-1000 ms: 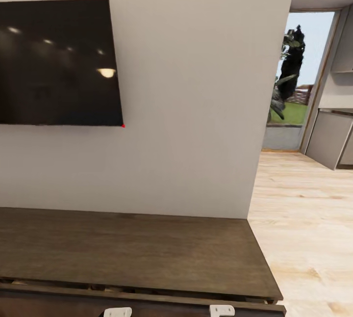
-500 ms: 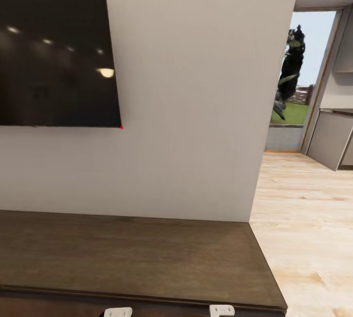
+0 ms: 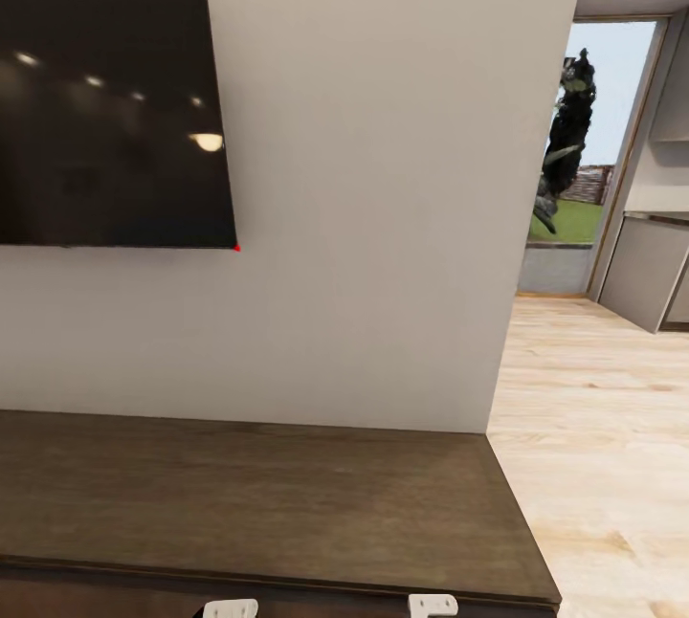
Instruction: Place each of the two pumpkins and all three candles from the living room inside a cabinet in the living room (use any cabinet), then make sure every cabinet is closed, and position the cauldron so it is next to a table in the living room.
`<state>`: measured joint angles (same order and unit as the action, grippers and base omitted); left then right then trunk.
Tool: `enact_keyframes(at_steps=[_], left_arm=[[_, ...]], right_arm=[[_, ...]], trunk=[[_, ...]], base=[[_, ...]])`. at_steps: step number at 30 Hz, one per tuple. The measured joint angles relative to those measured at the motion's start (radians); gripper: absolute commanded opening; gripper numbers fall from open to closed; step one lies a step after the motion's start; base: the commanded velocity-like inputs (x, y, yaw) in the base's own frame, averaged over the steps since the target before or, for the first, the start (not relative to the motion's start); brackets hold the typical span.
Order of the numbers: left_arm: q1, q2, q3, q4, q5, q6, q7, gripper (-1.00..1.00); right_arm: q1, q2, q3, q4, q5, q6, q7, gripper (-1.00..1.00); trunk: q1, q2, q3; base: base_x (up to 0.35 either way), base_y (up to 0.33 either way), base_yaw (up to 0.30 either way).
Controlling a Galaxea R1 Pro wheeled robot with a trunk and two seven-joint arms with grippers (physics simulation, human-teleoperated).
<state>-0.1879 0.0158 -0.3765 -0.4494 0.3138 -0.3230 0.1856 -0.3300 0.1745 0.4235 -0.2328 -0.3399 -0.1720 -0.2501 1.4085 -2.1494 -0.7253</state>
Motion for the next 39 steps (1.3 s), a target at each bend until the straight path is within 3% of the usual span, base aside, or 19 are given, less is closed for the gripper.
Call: enact_keyframes(at_steps=[8,23,32,37,38,39], left_arm=[[0.0,0.0,0.0,0.0,0.001,0.001,0.0,1.0],[0.0,-0.011,-0.002,0.019,0.002,0.003,-0.001,1.0],[0.0,-0.004,0.003,0.02,0.009,-0.005,-0.001,1.0],[0.0,0.034,0.027,0.027,0.049,-0.049,-0.007,1.0],[0.0,0.041,0.033,0.031,0.058,-0.054,-0.011,1.0],[0.0,0.075,0.064,0.056,0.119,-0.071,-0.067,1.0]], right_arm=[[0.0,0.0,0.006,-0.002,0.007,0.0,0.001,1.0],[0.0,0.0,0.006,-0.002,0.007,0.0,0.004,1.0],[0.0,0.0,0.008,0.008,0.003,-0.032,0.008,1.0],[-0.001,-0.003,0.011,0.049,0.002,-0.095,0.008,1.0],[-0.001,-0.012,0.011,0.054,0.001,-0.109,0.008,1.0],[-0.001,-0.062,0.007,0.067,-0.003,-0.171,0.008,1.0]], trunk=[[0.0,0.0,0.0],[0.001,0.0,0.0],[0.001,0.0,0.0],[0.001,0.0,0.0],[0.001,0.0,0.0],[0.001,0.0,0.0]], base=[[-0.079,-0.022,0.0],[-0.303,-0.086,0.0],[-0.322,-0.021,0.0],[-0.328,-0.001,0.0],[-0.329,0.0,0.0],[-0.329,0.0,0.0]])
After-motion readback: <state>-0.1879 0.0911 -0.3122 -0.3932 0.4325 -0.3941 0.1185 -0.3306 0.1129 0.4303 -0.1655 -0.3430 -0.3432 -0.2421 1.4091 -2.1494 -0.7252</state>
